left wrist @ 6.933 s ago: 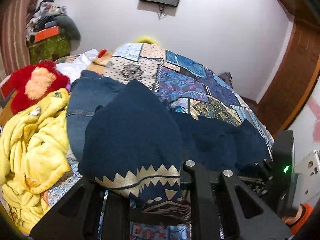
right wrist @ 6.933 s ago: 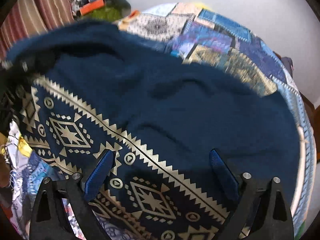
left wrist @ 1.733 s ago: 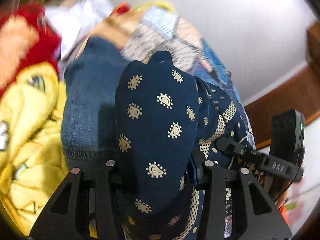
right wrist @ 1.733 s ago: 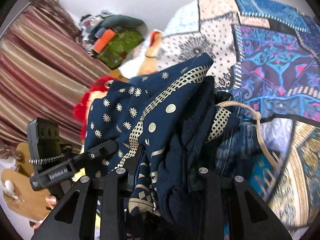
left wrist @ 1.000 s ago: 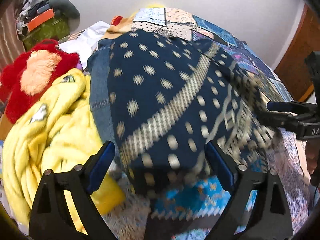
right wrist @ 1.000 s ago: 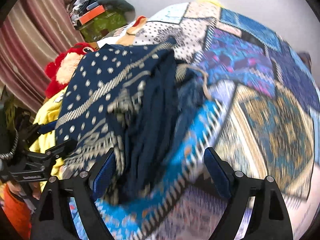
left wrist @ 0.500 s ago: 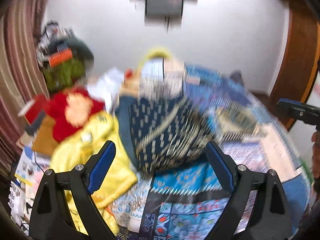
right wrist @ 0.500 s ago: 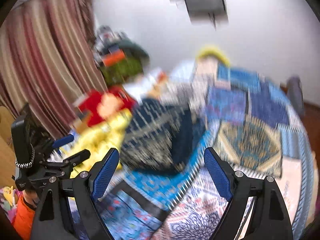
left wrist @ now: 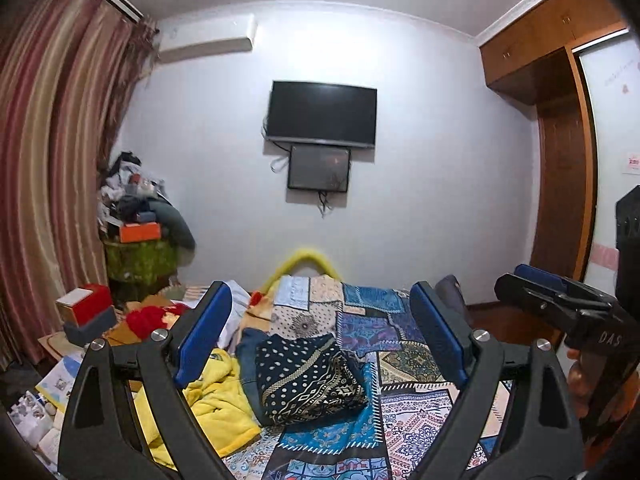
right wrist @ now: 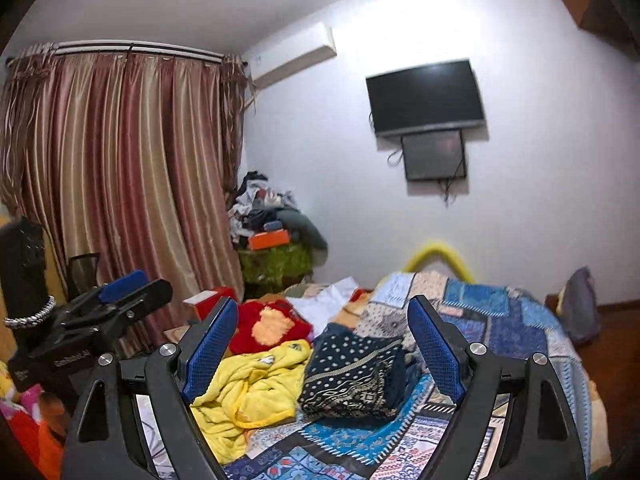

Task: Fold large clothes

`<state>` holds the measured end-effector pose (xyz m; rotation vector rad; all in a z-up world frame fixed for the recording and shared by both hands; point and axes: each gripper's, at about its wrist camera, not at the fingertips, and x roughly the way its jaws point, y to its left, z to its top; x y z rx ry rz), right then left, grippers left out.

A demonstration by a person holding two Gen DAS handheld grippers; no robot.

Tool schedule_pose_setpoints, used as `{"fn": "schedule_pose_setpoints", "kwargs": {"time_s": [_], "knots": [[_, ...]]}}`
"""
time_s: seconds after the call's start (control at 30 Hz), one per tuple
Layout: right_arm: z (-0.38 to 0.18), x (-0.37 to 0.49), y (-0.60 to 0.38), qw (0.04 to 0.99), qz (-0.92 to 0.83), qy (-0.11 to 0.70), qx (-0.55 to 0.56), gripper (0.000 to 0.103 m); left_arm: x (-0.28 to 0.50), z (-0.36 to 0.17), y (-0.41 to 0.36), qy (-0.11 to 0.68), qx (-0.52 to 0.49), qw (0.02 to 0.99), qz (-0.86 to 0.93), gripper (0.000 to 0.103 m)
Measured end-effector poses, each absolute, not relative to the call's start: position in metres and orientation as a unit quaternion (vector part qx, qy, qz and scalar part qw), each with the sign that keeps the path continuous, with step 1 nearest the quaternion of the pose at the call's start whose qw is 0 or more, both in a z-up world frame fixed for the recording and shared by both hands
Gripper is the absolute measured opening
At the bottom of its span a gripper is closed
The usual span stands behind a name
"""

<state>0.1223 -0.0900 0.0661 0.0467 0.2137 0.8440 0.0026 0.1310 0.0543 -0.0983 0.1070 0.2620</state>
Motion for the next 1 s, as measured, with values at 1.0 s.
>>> {"fn": "schedule_pose_setpoints", "kwargs": {"time_s": [1.0], "knots": [[0.036, 0.084, -0.097, 0.939, 0.329, 0.099, -0.024, 0.103, -0.004, 0.019, 0.121, 0.08, -0.047, 0.984, 0.15, 0.102]]}}
